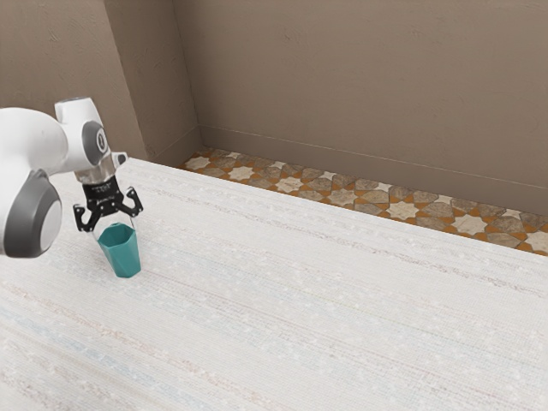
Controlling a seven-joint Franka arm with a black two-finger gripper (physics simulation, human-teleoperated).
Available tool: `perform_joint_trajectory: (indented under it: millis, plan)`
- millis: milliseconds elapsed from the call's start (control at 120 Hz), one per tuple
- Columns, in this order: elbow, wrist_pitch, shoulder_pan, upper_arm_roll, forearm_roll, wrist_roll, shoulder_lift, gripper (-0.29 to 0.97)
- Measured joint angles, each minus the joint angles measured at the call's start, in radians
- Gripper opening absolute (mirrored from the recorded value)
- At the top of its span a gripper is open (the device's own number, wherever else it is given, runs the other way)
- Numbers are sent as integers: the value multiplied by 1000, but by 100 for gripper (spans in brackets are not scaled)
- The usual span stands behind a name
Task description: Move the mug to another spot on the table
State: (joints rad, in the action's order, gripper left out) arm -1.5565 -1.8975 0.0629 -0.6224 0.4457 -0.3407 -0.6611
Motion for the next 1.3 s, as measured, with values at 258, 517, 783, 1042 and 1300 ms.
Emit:
perform_joint_trajectory:
  millis: [258,517,783,1042,1300]
  plan:
    - [-1,0,0,-6,8,-1,-4,22]
    - [4,1,0,-6,-3,-7,-3,8]
    - [40,11,0,-7,-7,-7,6,3]
    - [34,22,40,13,-20,-5,62,0]
    - [18,25,132,70,-25,-9,65,-8]
